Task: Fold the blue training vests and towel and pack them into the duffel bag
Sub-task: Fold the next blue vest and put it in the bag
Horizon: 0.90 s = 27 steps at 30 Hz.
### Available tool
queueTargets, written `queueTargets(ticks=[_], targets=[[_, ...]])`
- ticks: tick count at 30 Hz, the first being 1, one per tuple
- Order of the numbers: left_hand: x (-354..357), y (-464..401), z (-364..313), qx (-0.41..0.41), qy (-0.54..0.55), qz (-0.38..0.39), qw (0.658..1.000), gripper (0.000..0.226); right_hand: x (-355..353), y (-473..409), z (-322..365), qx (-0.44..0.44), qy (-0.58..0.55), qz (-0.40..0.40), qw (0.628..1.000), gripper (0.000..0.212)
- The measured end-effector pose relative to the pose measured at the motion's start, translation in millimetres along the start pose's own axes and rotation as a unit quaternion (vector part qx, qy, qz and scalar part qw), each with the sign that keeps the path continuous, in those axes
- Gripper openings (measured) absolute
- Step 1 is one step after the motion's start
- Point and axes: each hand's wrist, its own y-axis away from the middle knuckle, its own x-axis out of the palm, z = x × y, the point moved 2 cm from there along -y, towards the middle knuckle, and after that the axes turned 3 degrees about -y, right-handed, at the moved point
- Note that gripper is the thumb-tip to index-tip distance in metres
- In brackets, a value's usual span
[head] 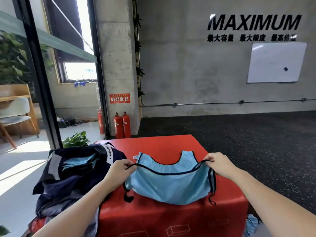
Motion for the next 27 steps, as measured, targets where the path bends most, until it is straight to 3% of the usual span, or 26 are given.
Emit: queueTargets(ticks=[8,11,20,23,25,27], targets=[[14,-40,18,-0.019,0.031,-0.049,0.998,0.011,3,-48,-23,0.044,0.009,-0.024,0.999,0.029],[28,-64,35,-0.03,0.023,-0.055,0.998,0.02,15,-74,-36,0.055,0.008,-0.03,0.998,0.035],[93,-131,75,-0.094,-0.015,-0.068,0.993,0.027,71,-155,-83,0.08,0.017,-0.01,0.997,0.028],[117,-138,89,-0.125,-0.151,-0.026,0.98,0.042,99,-162,-95,0.083,0.084,-0.007,0.993,0.026],[133,-133,92,-0.091,-0.243,-0.007,0.966,0.05,120,-153,-90,0.06,0.117,-0.006,0.991,0.032],[149,-123,89,-0.031,-0.243,0.013,0.969,0.046,142,-137,-77,0.021,0.104,0.009,0.994,0.034]])
